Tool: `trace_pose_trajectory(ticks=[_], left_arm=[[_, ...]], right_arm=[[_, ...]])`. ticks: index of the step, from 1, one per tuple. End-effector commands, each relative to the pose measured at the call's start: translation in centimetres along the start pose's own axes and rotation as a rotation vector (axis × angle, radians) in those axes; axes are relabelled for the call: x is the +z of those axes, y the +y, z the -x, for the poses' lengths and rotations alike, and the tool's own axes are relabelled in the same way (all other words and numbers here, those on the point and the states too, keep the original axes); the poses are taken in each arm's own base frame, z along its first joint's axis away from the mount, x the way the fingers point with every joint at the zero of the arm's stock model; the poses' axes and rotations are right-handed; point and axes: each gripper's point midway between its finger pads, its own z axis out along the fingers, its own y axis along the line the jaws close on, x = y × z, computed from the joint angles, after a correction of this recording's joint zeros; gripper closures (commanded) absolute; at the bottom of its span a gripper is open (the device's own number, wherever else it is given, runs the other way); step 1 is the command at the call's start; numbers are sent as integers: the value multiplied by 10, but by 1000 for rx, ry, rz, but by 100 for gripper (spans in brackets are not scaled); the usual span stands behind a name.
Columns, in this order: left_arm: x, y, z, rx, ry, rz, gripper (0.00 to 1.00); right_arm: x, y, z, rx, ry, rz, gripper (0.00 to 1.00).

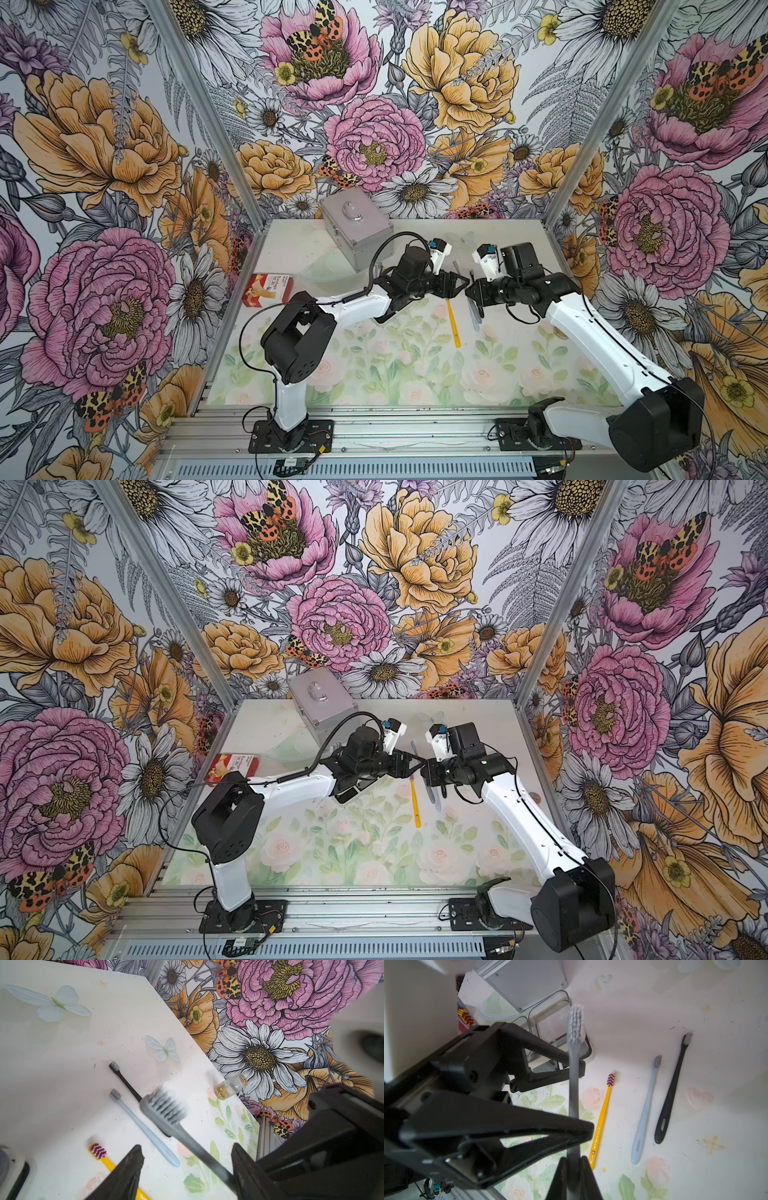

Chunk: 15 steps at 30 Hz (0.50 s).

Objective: Place the toothbrush into the toothbrush holder
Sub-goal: Pick up the toothbrush from the center of the board.

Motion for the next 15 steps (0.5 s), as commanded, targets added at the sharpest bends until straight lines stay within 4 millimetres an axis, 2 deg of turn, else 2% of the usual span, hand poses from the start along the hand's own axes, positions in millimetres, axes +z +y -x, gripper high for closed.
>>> trace_pose_trajectory(ticks=[1, 5, 10, 15], left_arm=[[2, 2, 16, -4, -26, 18, 32], [3, -3, 22, 0, -31, 2, 37], [6, -7, 18, -8, -19, -11, 63], [4, -12, 17, 2, -21, -15, 81]], right_arm=[[-13, 16, 12, -27, -51, 43, 100], [-14, 17, 11, -37, -56, 33, 100], [-14, 16, 13, -37, -60, 25, 100], [-8, 14, 13, -39, -50, 0, 100]])
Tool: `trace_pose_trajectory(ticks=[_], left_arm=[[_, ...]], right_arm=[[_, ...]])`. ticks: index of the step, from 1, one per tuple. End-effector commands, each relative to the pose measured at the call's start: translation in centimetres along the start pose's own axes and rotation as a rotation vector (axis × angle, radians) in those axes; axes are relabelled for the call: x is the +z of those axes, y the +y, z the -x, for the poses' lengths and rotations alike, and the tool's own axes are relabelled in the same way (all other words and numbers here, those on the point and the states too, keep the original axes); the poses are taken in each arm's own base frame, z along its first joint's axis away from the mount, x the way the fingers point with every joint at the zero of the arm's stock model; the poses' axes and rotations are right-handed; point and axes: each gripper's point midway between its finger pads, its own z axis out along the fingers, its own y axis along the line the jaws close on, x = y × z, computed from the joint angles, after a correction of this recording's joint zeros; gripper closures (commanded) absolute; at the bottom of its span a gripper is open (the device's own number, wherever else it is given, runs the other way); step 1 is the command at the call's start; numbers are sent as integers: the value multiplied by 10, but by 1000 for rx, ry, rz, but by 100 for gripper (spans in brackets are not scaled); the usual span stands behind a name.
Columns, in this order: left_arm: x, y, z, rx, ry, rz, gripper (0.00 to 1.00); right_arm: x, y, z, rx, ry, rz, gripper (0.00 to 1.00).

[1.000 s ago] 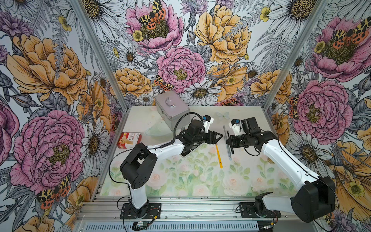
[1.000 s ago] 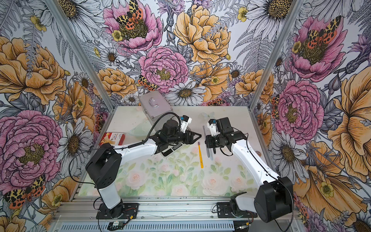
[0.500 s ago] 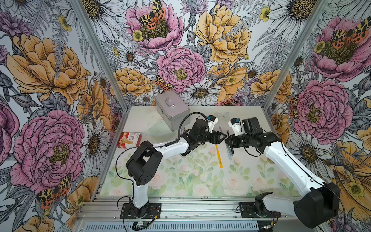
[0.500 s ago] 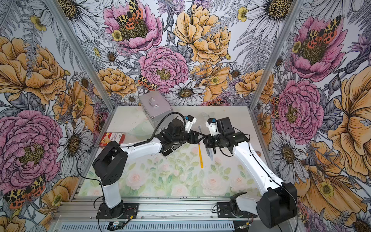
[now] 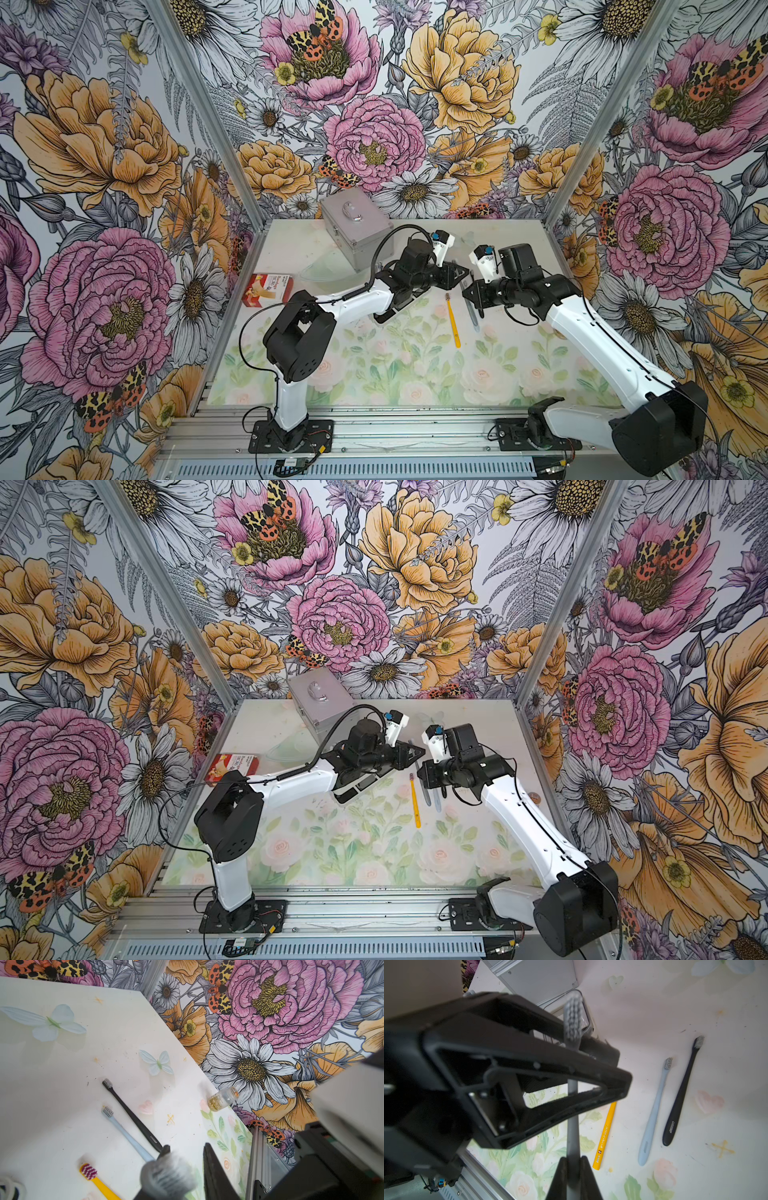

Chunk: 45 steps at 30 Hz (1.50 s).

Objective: Place the toothbrush into the toothbrush holder
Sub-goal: Pick up the toothbrush from the center of the board, then place the toothbrush in the toothbrush holder.

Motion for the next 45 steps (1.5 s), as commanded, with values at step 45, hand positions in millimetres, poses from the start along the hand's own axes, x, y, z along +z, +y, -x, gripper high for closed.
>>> trace_pose_trajectory(ticks=[45], left_arm=[[-218, 34, 93, 507, -601, 773, 100]], right_arm=[[-30, -8, -1, -30, -127, -120, 62]])
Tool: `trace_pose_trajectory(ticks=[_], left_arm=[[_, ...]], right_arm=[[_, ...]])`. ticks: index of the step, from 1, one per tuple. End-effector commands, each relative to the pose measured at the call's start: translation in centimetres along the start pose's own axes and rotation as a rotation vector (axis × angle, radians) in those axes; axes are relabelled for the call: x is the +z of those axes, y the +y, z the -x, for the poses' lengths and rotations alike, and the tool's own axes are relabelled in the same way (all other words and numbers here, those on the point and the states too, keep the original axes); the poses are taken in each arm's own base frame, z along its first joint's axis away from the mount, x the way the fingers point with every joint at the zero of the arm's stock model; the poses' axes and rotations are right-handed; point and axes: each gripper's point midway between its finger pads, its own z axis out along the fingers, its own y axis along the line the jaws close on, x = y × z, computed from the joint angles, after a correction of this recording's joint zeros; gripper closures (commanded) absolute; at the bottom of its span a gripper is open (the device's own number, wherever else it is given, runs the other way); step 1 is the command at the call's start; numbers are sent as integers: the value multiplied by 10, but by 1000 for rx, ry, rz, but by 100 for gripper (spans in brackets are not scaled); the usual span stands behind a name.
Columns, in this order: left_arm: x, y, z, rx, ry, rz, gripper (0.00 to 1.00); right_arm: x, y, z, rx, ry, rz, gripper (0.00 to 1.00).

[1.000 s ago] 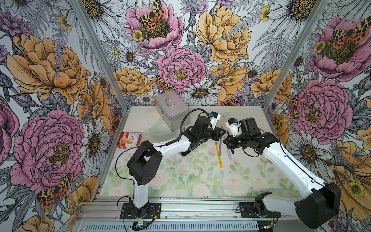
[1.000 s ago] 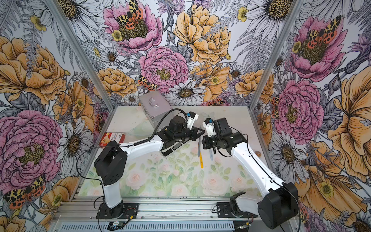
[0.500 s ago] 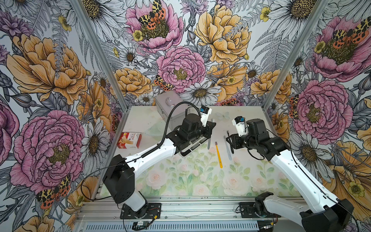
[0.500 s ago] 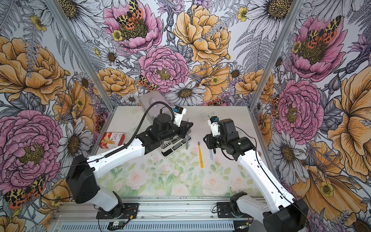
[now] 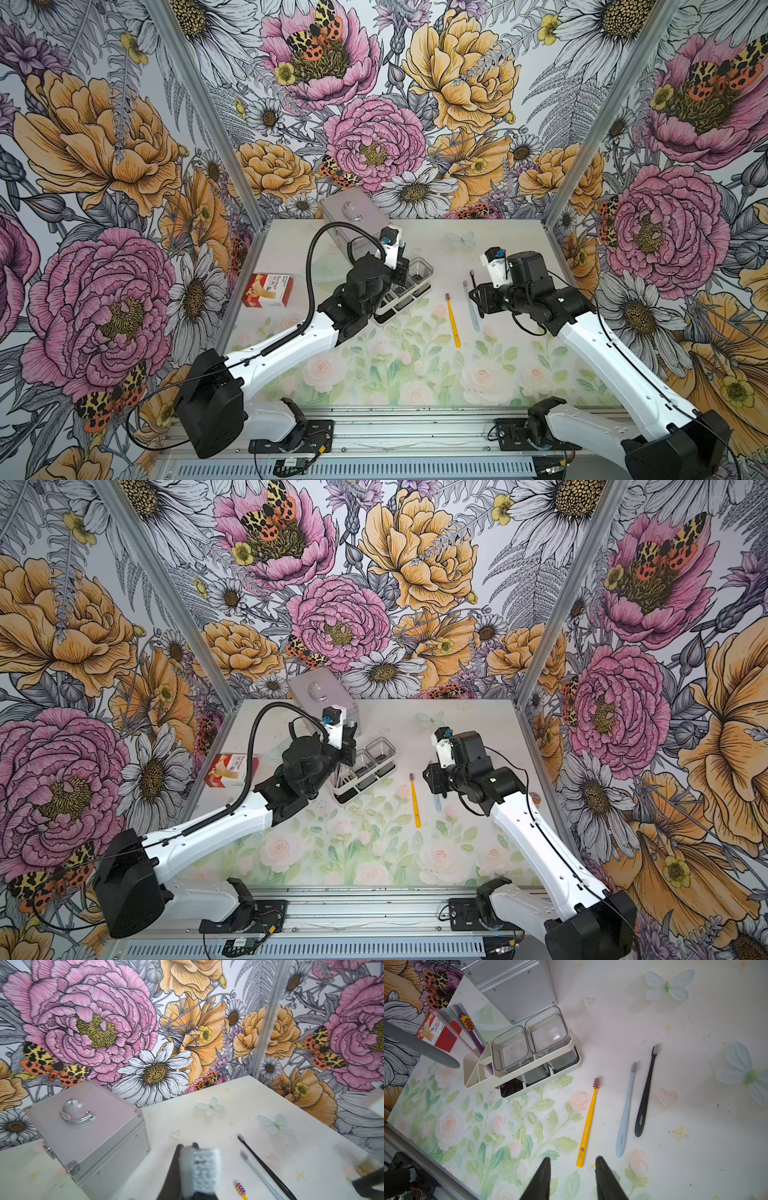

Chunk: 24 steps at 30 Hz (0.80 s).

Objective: Place the toothbrush into the toothbrush holder
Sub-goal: Place the toothbrush in the toothbrush holder.

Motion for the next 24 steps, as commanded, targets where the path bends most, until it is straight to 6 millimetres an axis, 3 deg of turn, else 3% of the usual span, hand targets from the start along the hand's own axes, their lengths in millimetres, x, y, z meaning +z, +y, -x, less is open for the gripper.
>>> trace_pose_trajectory(ticks=[1, 12, 24], left_arm=[[-5, 28, 11, 7, -79, 125, 100], [2, 39, -8, -11, -67, 163, 100], [13, 39, -30, -25, -25, 152, 100]], right_arm=[[-4, 1, 2, -7, -27, -3, 62], [-2, 3, 3, -12, -20, 6, 62], [8, -1, 0, -12, 12, -10, 62]])
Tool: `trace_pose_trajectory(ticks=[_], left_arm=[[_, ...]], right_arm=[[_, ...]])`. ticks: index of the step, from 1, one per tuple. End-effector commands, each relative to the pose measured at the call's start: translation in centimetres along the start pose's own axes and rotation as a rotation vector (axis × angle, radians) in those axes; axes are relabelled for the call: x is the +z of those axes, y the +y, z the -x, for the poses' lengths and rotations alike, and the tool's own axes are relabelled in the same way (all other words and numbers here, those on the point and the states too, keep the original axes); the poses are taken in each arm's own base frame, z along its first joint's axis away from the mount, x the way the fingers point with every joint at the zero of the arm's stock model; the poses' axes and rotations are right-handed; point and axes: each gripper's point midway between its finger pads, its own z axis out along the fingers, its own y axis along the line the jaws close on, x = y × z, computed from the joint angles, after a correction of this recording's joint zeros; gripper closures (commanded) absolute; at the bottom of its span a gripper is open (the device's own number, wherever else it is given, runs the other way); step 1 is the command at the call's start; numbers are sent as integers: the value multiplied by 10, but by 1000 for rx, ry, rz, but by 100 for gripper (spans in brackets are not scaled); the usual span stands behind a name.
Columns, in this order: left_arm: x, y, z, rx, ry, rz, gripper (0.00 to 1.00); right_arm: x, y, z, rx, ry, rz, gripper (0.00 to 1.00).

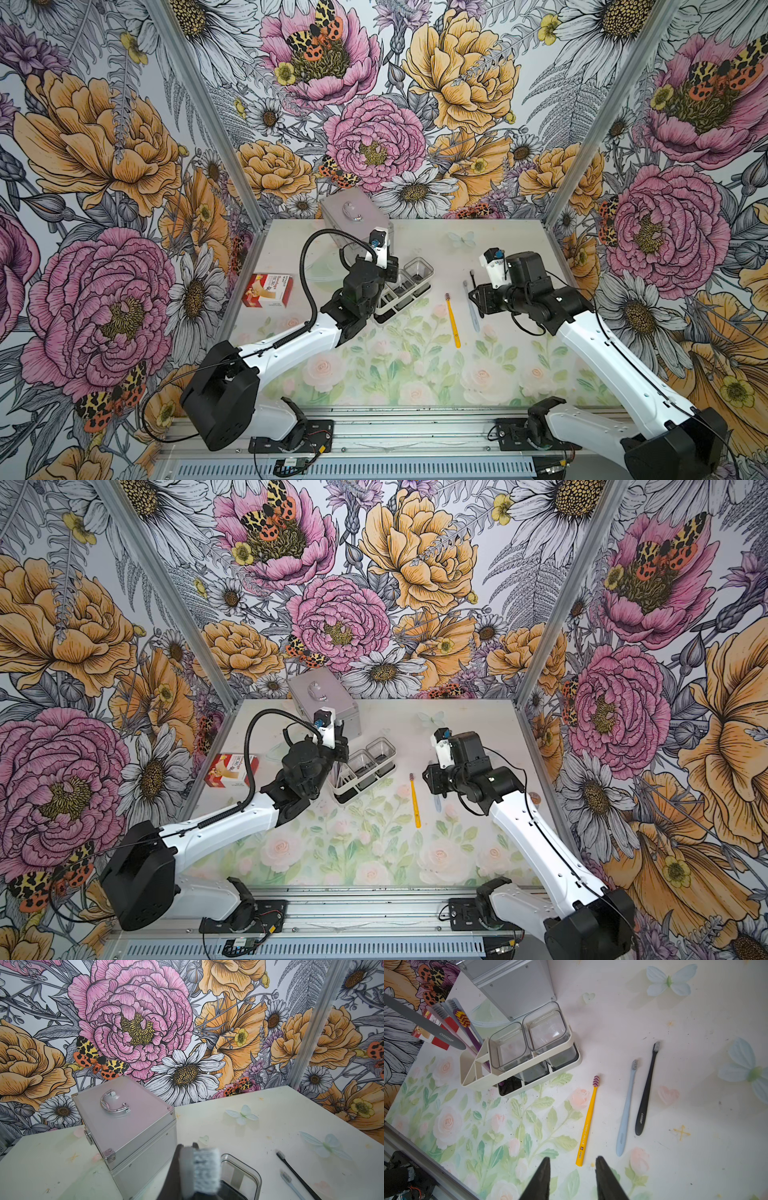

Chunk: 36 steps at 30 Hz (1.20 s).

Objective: Place the toothbrush into the toothbrush holder
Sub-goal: Place the toothbrush in the toothbrush holder.

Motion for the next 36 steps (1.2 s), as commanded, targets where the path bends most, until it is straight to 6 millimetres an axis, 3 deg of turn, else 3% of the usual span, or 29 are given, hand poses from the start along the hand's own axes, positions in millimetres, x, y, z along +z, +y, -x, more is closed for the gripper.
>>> trace_pose_trajectory(ticks=[1, 11, 28, 30, 34, 36], left_arm=[[1, 5, -4, -30, -4, 16, 100], [13, 6, -33, -18, 54, 38, 100], [16, 7, -56, -2, 66, 50, 100], [15, 6, -57, -8, 63, 41, 94], [14, 4, -56, -23, 46, 24, 96], [13, 4, -56, -27, 41, 24, 90]], right_arm=[[2, 0, 4, -15, -11, -6, 62], [-1, -1, 8, -11, -24, -17, 63], [2, -1, 5, -15, -10, -14, 62], [2, 1, 6, -15, -13, -5, 62], [0, 0, 7, -19, -19, -10, 61], [0, 0, 6, -20, -19, -10, 61]])
